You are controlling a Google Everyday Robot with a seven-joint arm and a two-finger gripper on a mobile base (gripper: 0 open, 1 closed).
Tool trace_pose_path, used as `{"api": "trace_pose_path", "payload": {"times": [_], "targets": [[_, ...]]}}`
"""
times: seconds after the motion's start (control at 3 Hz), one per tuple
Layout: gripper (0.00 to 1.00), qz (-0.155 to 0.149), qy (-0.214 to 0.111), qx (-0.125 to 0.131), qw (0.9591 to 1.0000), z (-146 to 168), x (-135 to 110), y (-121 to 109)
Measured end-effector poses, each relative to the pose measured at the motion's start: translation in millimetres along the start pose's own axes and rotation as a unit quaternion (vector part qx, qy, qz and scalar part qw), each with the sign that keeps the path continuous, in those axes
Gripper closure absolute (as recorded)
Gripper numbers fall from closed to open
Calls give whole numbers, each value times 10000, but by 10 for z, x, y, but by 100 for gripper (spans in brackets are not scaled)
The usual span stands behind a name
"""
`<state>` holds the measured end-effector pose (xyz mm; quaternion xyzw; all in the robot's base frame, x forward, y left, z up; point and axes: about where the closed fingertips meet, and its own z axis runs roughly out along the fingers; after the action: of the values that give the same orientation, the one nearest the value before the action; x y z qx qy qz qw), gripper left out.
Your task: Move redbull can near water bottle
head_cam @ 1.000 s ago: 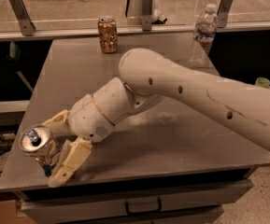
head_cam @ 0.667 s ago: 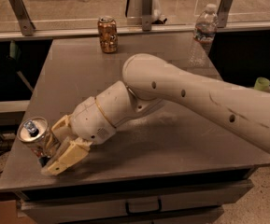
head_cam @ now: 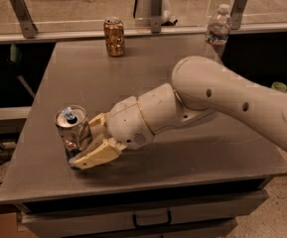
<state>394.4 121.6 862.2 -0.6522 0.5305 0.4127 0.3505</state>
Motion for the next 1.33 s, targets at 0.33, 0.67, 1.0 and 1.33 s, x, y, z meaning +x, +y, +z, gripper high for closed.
{"api": "trace_pose_path", "payload": {"times": [0.33,0.67,1.0,1.33], "targets": [[100,-50,61,955,9954,-697,-72,-16],[100,-2,88,1133,9935,-837,-37,2],[100,-12,91,1142,9934,-837,-44,5],[100,-275,335,1633,9856,-1211,-128,-80]]}}
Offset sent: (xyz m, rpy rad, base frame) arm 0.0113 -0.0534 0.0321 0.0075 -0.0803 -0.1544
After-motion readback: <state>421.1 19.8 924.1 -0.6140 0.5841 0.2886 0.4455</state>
